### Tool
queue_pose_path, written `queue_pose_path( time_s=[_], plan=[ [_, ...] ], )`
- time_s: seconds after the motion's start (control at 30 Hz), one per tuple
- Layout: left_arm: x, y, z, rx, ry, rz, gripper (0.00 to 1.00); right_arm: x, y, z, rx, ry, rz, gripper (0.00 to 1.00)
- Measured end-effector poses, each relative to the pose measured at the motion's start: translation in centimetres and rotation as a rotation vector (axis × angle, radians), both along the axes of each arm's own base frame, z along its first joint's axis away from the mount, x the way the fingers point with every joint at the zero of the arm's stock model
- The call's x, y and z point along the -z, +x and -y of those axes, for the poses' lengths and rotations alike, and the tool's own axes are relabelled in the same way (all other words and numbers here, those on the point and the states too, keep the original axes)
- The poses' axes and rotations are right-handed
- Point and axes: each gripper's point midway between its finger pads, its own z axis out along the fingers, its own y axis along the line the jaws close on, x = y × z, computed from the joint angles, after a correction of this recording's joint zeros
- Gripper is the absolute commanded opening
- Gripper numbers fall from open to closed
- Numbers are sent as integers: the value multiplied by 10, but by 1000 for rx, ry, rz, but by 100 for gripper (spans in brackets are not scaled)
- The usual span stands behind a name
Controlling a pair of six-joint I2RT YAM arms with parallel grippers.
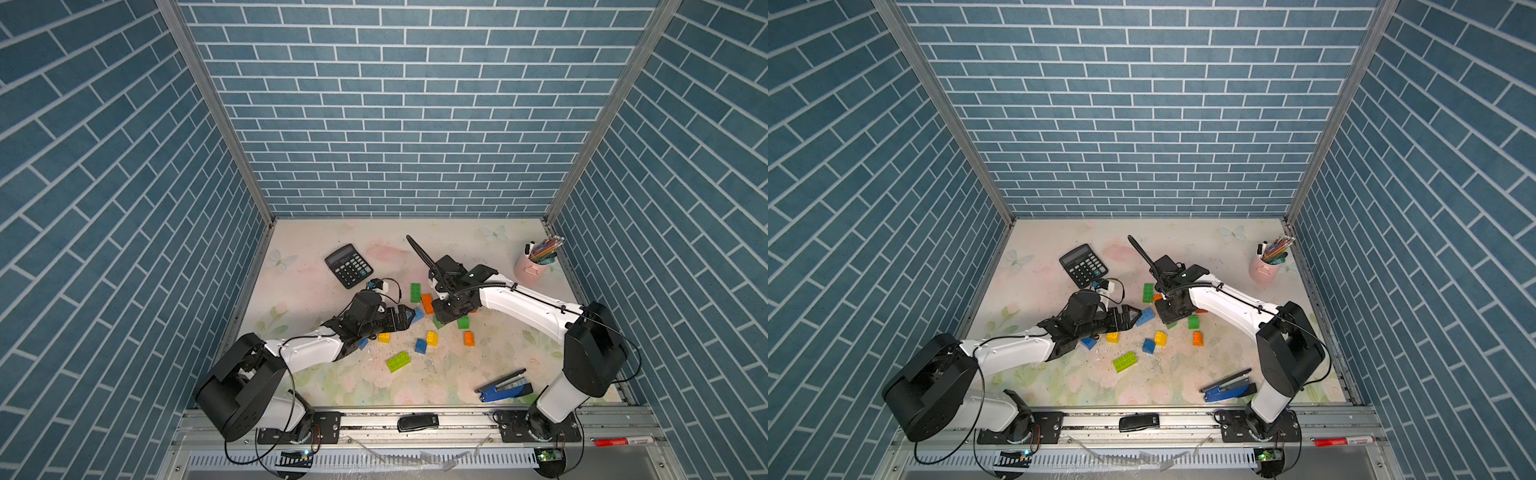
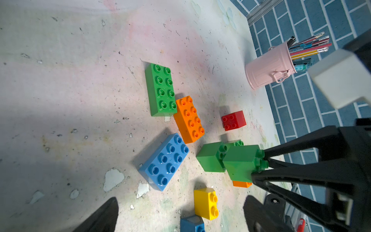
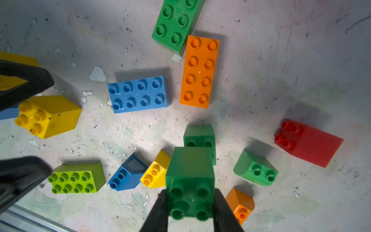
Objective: Assemble a fork with lego
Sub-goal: Assemble the lego brick with the lego brick.
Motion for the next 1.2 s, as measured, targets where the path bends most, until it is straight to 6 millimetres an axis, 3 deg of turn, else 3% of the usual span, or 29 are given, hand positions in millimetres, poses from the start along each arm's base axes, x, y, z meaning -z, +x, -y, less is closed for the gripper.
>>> queue_pose_path(
  time_s=[1.2],
  plan=[
    [-3, -1, -2, -5, -7, 10, 98, 8, 5, -3, 2, -50, -88, 24]
  ],
)
